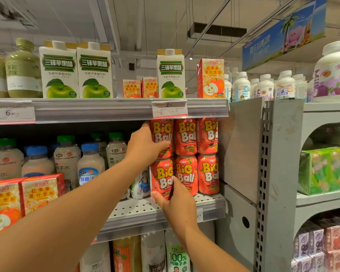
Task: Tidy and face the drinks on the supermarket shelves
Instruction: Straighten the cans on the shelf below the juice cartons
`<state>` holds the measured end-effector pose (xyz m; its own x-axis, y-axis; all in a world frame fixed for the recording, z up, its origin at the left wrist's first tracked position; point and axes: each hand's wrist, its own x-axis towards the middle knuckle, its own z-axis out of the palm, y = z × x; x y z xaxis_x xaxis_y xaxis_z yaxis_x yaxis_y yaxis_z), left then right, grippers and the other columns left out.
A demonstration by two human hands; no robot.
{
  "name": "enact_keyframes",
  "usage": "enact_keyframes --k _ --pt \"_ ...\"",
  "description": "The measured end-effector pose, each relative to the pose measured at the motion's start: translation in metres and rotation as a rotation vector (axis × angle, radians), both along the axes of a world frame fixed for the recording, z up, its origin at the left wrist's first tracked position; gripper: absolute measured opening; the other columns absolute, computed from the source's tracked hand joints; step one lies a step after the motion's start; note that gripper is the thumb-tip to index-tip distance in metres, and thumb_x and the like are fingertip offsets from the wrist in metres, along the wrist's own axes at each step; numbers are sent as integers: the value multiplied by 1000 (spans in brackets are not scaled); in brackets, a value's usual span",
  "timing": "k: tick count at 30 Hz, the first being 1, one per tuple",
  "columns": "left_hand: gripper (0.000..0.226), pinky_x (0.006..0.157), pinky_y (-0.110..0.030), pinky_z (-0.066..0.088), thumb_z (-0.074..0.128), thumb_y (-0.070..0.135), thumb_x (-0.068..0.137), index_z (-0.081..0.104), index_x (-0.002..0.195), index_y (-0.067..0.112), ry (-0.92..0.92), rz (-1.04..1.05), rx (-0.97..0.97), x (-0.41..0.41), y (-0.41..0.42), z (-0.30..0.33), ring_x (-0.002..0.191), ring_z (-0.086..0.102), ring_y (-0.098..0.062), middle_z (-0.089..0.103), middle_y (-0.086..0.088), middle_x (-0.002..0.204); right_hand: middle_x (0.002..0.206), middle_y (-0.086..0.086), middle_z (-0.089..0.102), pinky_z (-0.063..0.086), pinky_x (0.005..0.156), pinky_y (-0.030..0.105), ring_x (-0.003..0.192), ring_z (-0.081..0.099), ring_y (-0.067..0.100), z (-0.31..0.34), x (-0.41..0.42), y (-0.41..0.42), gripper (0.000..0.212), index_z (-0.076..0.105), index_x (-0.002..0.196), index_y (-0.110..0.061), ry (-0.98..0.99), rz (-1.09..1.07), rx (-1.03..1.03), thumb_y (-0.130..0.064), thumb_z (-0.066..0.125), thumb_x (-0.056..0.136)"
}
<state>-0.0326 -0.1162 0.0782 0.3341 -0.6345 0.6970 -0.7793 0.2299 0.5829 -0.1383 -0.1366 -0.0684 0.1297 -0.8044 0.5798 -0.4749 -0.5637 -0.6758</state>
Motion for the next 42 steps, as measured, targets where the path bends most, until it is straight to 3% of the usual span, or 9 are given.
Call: enact_keyframes --k 6,17,23,26,29,32,34,37,42 --pt "68 78 -30 48 79 44 73 46 129 22 32 4 -23 0 1 -10 107 60 -20 63 1 118 137 -8 55 44 101 27 126 50 13 -2 -1 -1 86 36 148 -22 -2 5 -6 -68 61 80" --pt "67 94 -39 49 72 50 78 49 131 17 -65 90 53 1 4 -7 113 54 -25 53 -8 126 140 -7 52 40 102 25 129 47 13 -3 -1 -2 89 33 149 -21 24 -5 -13 -70 59 80" --pt "46 92 -34 42 55 34 95 49 134 12 -144 95 -60 3 25 1 116 51 -26 53 -11 127 124 -9 60 48 96 29 116 55 11 -1 -2 0 78 41 142 -24 6 8 -27 -67 61 80" --pt "33 85 -30 45 52 23 96 57 127 12 -286 83 -121 5 50 -1 105 57 -20 62 -5 115 120 -11 61 50 94 29 113 56 11 0 -3 1 73 44 138 -26 4 18 -13 -67 61 80" --pt "29 78 -41 51 53 17 90 64 116 10 -683 115 -243 11 77 1 95 58 -24 66 -5 103 115 -14 62 51 91 31 109 58 9 1 -3 2 67 48 130 -29 20 43 27 -69 60 78" --pt "39 88 -50 45 51 22 87 61 121 6 -977 277 -350 20 86 18 111 52 -35 59 -15 121 100 -22 58 50 80 23 96 56 0 -1 -7 3 49 47 110 -40 2 96 60 -67 65 74" --pt "49 104 -52 33 55 26 89 51 134 7 -958 380 -264 23 86 31 130 37 -35 46 -16 140 97 -25 51 46 80 19 92 53 -1 0 -14 7 47 41 111 -44 9 115 39 -60 69 78" --pt "64 114 -46 19 47 43 95 30 148 13 -892 465 -120 29 81 44 140 24 -30 31 -10 151 103 -22 50 44 87 18 97 52 -2 16 -34 13 47 48 129 -32 87 124 -43 -41 67 88" --pt "68 104 -41 32 44 57 92 31 144 15 -1003 581 -57 27 74 62 122 41 -28 46 -7 133 100 -22 56 41 74 5 93 54 -5 118 -66 28 37 57 127 -22 102 97 -360 -31 62 91"
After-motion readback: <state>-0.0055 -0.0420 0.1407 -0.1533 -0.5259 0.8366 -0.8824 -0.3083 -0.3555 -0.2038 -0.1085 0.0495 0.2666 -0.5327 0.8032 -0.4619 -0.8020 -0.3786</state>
